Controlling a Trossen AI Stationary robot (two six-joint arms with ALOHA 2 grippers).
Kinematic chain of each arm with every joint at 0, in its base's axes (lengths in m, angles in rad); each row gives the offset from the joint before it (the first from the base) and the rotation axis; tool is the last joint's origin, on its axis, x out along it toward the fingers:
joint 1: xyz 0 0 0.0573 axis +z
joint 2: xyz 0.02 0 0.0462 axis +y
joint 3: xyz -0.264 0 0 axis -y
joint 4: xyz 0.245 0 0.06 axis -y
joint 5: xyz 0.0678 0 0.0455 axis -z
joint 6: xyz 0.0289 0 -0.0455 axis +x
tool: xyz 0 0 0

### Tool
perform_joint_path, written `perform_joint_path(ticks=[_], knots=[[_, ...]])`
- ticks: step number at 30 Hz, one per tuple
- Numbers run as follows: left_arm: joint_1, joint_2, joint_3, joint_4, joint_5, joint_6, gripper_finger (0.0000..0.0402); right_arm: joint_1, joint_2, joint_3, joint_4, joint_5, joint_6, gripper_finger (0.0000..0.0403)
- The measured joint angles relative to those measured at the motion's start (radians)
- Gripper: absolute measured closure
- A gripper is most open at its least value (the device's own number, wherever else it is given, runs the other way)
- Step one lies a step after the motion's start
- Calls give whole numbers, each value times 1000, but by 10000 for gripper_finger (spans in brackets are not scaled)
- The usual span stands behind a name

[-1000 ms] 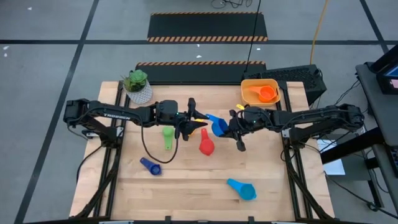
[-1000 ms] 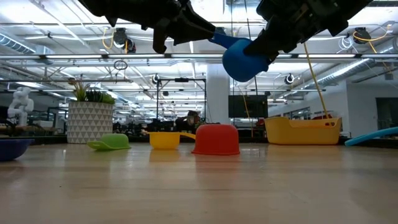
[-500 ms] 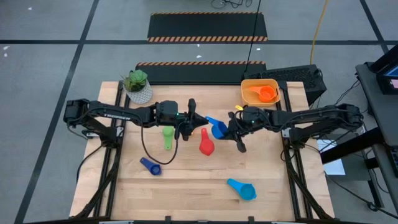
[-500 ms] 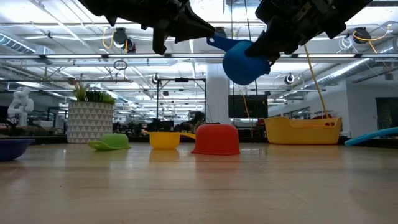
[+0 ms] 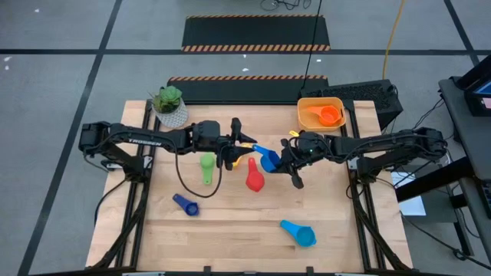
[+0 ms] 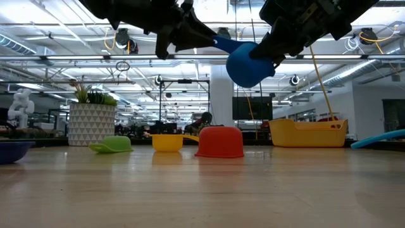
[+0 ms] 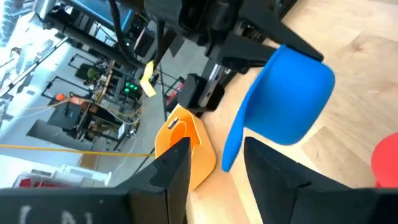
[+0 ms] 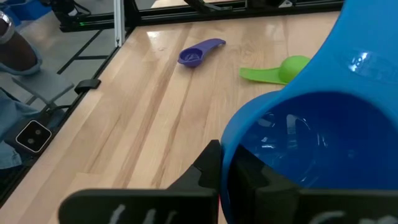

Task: Nest measuring cups in basket
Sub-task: Stack the left light blue measuring cup on top of the orange measuring cup into the bin

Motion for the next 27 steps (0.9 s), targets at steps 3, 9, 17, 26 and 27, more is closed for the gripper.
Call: perform_joint_path(ticks=[3,9,17,26,27], knots=[[5,3,0,-2,22,1,257,0,0,0,0,-1,0,401],[3,31,0,37,50,20,314,0,0,0,0,-1,-1,401],[3,33,0,45,49,30,392,0,-1,0,1,-2,-16,401],[1,33,0,23,48,49,393,-3,-7,0,-13,0,15,355],[1,33,0,23,49,49,391,-3,-9,0,-16,0,14,346]])
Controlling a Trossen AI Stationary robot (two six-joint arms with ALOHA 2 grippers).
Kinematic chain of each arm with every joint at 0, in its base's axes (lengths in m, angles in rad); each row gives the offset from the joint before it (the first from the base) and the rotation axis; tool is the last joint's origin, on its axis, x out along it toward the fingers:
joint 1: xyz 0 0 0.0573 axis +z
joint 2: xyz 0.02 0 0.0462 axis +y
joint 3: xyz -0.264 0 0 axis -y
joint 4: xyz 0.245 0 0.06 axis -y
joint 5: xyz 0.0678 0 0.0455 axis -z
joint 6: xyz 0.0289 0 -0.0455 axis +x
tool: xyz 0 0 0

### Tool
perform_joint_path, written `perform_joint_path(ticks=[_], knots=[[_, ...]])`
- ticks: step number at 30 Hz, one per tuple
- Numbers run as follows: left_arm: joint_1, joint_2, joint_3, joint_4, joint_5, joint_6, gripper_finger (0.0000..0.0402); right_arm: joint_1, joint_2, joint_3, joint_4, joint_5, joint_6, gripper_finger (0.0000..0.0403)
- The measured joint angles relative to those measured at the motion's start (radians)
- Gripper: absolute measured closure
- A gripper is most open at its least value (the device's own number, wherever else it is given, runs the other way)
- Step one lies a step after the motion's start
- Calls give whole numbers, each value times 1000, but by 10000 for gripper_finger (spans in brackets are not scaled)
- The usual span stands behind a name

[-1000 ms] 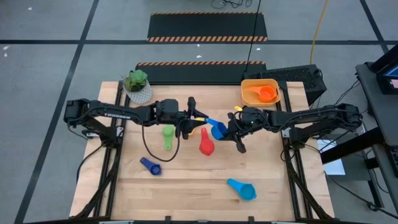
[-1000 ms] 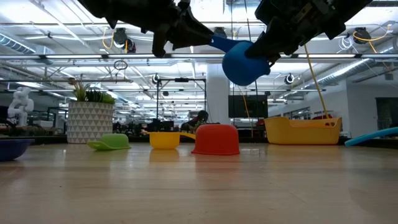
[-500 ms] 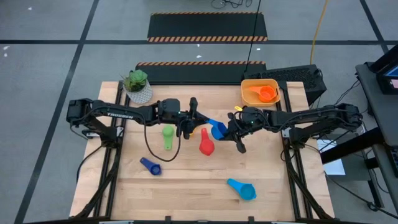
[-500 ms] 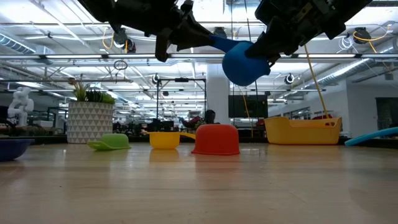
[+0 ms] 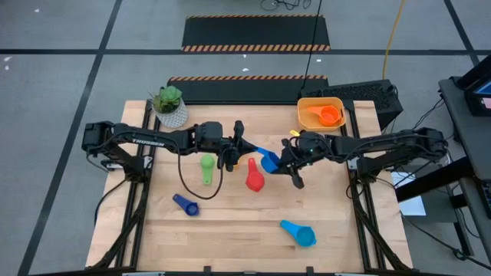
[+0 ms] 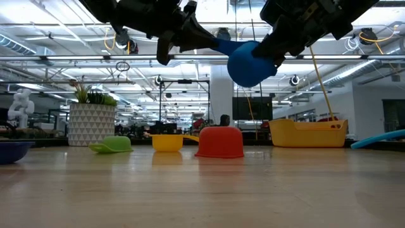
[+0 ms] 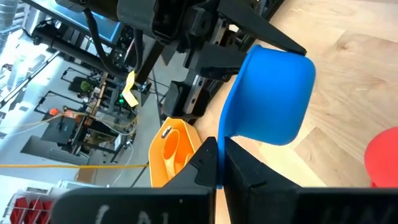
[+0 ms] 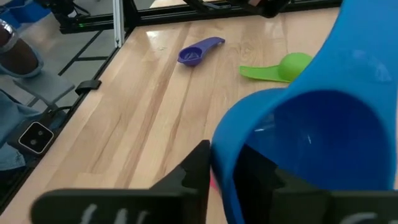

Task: Nest measuring cups in basket
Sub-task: Stack the left light blue measuring cup on top of the orange measuring cup into the bin

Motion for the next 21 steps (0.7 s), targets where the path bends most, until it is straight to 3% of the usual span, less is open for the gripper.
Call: perform_joint_path(ticks=[9,21], knots=[[-23,0,0,-8,0,16,391,-1,-31,-1,-48,2,-11,291],[-48,0,0,-26,-7,38,396,-2,-50,-1,-115,-6,-37,305]])
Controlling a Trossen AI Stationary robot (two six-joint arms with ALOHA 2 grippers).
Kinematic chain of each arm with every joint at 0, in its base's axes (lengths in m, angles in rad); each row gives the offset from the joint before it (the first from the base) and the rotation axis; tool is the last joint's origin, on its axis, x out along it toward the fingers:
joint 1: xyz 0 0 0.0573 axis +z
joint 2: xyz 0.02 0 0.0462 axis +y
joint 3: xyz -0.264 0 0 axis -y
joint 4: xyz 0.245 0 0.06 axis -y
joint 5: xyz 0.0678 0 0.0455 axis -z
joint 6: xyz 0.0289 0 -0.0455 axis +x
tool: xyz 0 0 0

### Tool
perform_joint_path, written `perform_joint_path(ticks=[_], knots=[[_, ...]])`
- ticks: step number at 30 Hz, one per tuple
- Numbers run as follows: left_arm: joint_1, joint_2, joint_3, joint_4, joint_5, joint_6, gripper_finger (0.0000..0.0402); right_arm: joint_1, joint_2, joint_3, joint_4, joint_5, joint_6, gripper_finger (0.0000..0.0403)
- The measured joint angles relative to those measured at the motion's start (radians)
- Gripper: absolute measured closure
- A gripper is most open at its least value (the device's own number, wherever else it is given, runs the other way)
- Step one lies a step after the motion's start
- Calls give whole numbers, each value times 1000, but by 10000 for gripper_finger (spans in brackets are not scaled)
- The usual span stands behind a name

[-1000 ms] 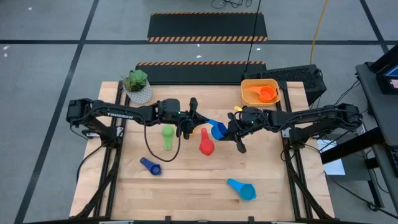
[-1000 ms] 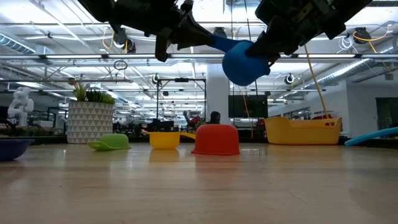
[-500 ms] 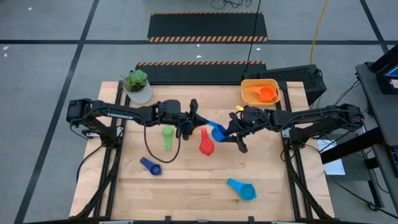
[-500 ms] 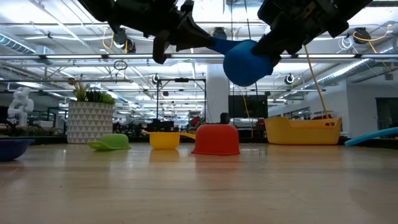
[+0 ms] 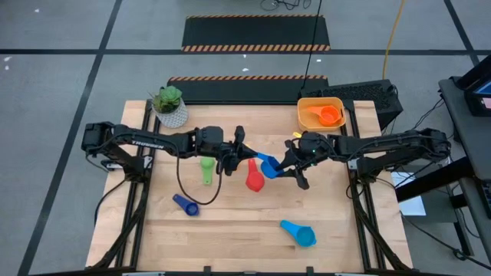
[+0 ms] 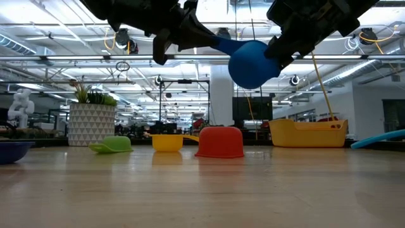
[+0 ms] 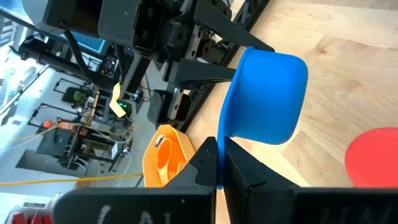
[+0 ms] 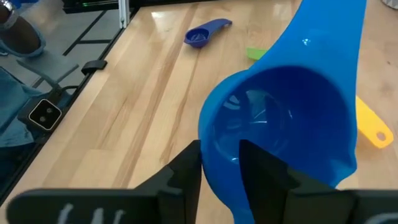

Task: Nest measuring cups in basket
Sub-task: Stack the left light blue measuring cup on top of the orange measuring cup into the bin

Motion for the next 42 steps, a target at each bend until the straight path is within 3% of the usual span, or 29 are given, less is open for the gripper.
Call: perform_joint_path(ticks=[10,13,16,19,24,28,38,42], knots=[[-3,0,0,1,-14,5,395,0,0,0,-2,0,-53,369],[-6,0,0,-3,-18,3,372,0,0,0,4,6,-89,395],[-10,0,0,-2,-41,-20,332,-1,0,0,3,45,-114,395],[-16,0,0,-2,-141,-61,289,-8,-5,0,-26,141,-146,399],[-18,-15,0,-27,-417,-90,234,-48,-54,2,-190,340,-148,400],[19,-34,-1,-99,-493,-140,217,-95,-97,2,-322,464,-154,401],[158,-82,1,-184,-444,-281,216,-293,-117,81,-614,512,-228,401],[182,-93,1,-201,-388,-301,215,-385,-117,100,-661,546,-366,401]])
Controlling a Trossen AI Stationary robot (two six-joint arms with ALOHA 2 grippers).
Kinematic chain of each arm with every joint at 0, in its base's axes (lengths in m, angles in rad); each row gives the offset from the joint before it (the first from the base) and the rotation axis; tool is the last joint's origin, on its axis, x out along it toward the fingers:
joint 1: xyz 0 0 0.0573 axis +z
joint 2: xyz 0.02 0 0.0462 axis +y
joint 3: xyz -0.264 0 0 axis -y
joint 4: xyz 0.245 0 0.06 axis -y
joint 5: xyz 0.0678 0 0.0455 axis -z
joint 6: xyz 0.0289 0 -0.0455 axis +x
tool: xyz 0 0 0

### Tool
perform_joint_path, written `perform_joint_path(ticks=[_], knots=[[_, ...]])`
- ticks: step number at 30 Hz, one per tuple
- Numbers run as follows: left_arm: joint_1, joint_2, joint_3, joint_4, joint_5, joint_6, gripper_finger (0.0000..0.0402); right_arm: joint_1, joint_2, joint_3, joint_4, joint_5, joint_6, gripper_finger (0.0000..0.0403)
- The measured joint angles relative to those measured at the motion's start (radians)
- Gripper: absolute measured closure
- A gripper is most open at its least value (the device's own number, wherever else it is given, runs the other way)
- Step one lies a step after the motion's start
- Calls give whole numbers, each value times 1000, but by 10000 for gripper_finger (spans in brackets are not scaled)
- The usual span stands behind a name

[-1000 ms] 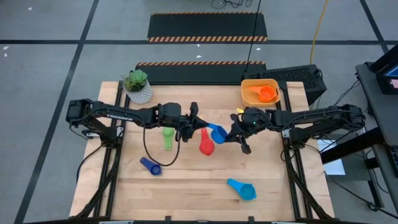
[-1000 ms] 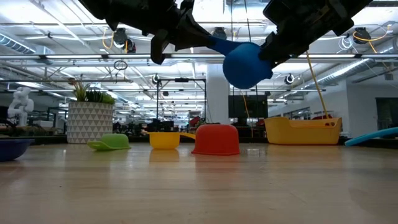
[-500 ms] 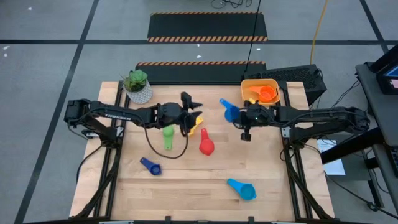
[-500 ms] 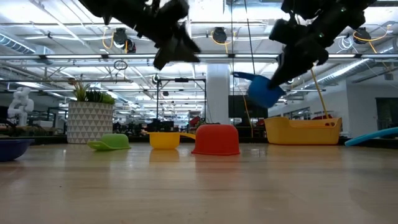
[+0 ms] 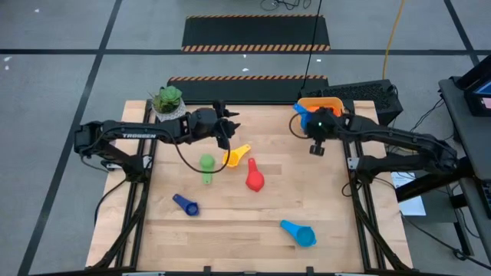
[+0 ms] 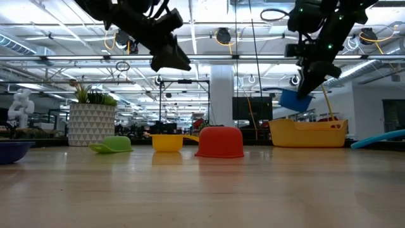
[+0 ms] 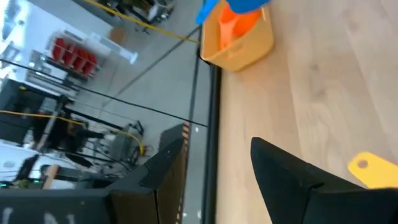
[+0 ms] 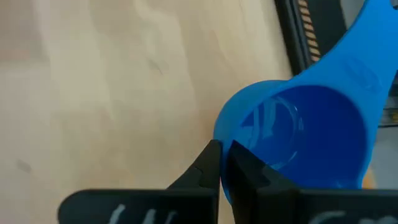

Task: Nest measuring cups in basket
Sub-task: Stack the left light blue measuring cup on top of the orange measuring cup into the bin

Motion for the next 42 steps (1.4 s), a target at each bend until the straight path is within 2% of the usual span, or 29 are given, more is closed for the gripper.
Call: perform_joint_path(ticks=[6,11,18,26,35,42], knots=[[7,-5,-1,-20,13,-10,215,-167,9,0,-12,48,-219,401],[7,-4,-1,-24,26,-9,215,-295,44,0,-16,54,-289,401],[7,-4,-1,-25,26,1,215,-402,129,0,-4,91,-339,401],[7,-4,-1,-25,25,13,215,-435,219,0,31,97,-380,401],[7,-4,-1,-25,25,22,215,-434,229,-19,37,92,-516,401],[7,-4,-1,-26,25,23,215,-434,229,-77,37,83,-551,401]])
